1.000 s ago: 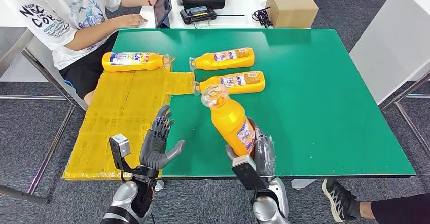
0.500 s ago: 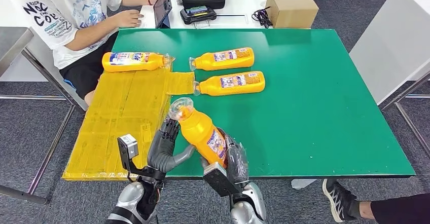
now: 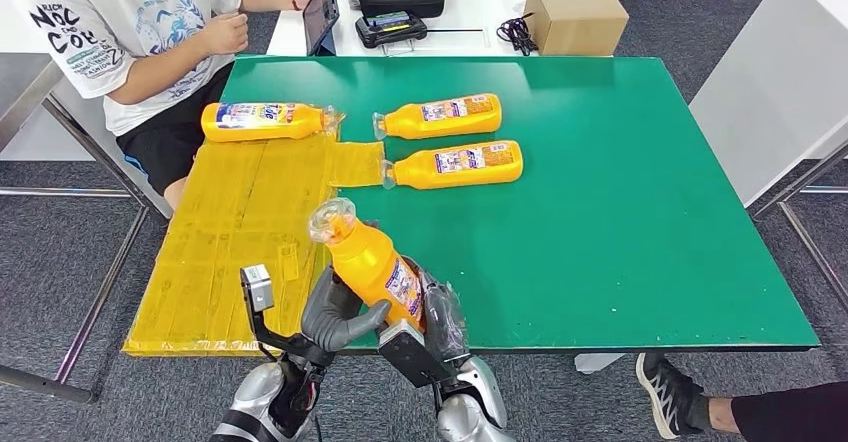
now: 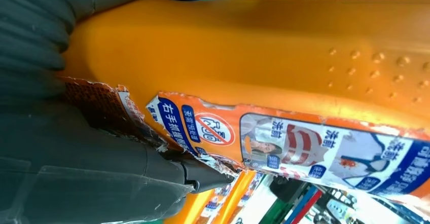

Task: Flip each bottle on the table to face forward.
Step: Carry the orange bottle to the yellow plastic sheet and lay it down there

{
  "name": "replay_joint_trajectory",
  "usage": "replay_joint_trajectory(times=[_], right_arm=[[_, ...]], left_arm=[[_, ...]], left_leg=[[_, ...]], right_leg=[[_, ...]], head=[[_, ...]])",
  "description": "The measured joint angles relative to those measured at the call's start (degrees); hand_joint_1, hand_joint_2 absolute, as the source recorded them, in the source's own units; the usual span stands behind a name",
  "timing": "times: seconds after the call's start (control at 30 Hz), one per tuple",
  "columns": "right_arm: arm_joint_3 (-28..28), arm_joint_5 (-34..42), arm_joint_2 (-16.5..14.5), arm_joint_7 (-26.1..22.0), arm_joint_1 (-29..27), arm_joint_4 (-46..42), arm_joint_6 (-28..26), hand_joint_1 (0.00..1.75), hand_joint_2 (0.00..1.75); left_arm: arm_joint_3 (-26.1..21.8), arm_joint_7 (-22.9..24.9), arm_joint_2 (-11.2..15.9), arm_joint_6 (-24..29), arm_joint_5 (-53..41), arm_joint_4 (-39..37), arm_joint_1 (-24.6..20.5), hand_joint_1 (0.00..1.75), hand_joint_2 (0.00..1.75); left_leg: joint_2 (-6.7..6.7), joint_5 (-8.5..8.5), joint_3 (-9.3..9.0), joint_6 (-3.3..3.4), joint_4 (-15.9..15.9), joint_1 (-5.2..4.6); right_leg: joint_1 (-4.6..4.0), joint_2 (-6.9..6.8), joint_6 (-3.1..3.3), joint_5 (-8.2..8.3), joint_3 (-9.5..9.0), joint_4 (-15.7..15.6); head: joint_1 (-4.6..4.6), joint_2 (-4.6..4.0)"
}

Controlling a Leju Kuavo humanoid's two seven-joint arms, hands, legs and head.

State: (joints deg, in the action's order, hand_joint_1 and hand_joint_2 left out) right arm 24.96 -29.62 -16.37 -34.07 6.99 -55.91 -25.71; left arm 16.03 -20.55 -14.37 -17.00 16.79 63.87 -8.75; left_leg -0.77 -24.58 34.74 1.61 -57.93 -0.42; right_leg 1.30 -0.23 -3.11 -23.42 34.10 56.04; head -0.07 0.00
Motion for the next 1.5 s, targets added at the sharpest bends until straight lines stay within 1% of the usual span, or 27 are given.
replay_joint_trajectory(times=[0.43, 0.6, 0.87, 0.9, 1.0, 1.03, 1.33, 1.5], right_arm=[[1.4, -0.7, -0.6, 0.2, 1.3, 3.2, 1.9, 1.75, 1.75], [3.3, -1.7, -1.0, 0.4, 2.4, 5.3, 4.2, 1.75, 1.75], [6.5, -2.2, -0.8, 0.5, 5.3, 10.0, 8.2, 1.75, 1.75], [6.8, -2.2, -0.8, 0.5, 5.7, 10.4, 8.7, 1.75, 1.75], [7.6, -2.2, -0.6, 0.7, 6.7, 11.6, 9.5, 1.75, 1.75], [7.8, -2.2, -0.5, 0.8, 7.0, 12.0, 9.6, 1.75, 1.75], [8.5, -2.3, -0.4, 1.1, 7.9, 13.1, 9.6, 1.75, 1.75], [8.6, -2.7, -0.4, 1.1, 8.5, 13.9, 9.6, 1.75, 1.75]], left_arm=[[0.9, 0.0, 1.0, 0.1, -1.7, -1.1, -0.1, 0.00, 1.75], [0.8, -0.8, 1.1, 1.9, -3.4, -1.6, -0.1, 0.00, 1.75], [0.0, -1.4, 2.0, 2.8, -4.4, -3.5, -0.7, 0.00, 1.75], [-0.1, -1.7, 2.0, 3.0, -4.4, -3.6, -0.8, 0.10, 1.75], [-0.5, -2.4, 2.0, 3.6, -4.2, -3.8, -0.8, 1.40, 1.75], [-0.7, -2.6, 2.0, 3.8, -4.1, -3.8, -0.8, 1.75, 1.75], [-1.7, -2.7, 2.0, 3.6, -2.9, -3.8, -0.7, 1.75, 1.75], [-2.8, -1.7, 2.0, 1.5, -0.1, -3.8, -0.7, 1.75, 1.75]], left_leg=[[0.00, 0.00, 0.00, 0.00, 0.0, 0.00], [0.02, 0.00, -0.01, 0.00, 0.0, 0.01], [0.10, 0.01, -0.03, -0.01, 0.0, 0.01], [0.12, 0.01, -0.03, -0.01, 0.0, 0.00], [0.15, 0.01, -0.03, 0.00, 0.0, 0.00], [0.15, 0.01, -0.04, 0.00, 0.0, 0.00], [0.19, 0.01, -0.03, -0.01, 0.0, 0.00], [0.21, 0.01, -0.04, -0.01, 0.0, 0.00]], right_leg=[[0.00, 0.00, 0.00, 0.00, 0.00, 0.0], [-0.01, 0.01, 0.00, 0.00, 0.02, 0.0], [0.00, 0.04, 0.00, 0.01, 0.03, 0.0], [0.00, 0.05, 0.00, 0.01, 0.04, 0.0], [0.00, 0.07, 0.00, 0.01, 0.05, 0.0], [0.00, 0.07, 0.00, 0.01, 0.06, 0.0], [0.00, 0.12, 0.01, 0.01, 0.08, 0.0], [0.00, 0.15, 0.01, 0.01, 0.08, 0.0]], head=[[0.00, 0.00], [-0.01, 0.00], [-0.01, 0.00], [-0.01, 0.00], [0.00, 0.00], [0.01, 0.00], [-0.01, 0.00], [-0.01, 0.00]])
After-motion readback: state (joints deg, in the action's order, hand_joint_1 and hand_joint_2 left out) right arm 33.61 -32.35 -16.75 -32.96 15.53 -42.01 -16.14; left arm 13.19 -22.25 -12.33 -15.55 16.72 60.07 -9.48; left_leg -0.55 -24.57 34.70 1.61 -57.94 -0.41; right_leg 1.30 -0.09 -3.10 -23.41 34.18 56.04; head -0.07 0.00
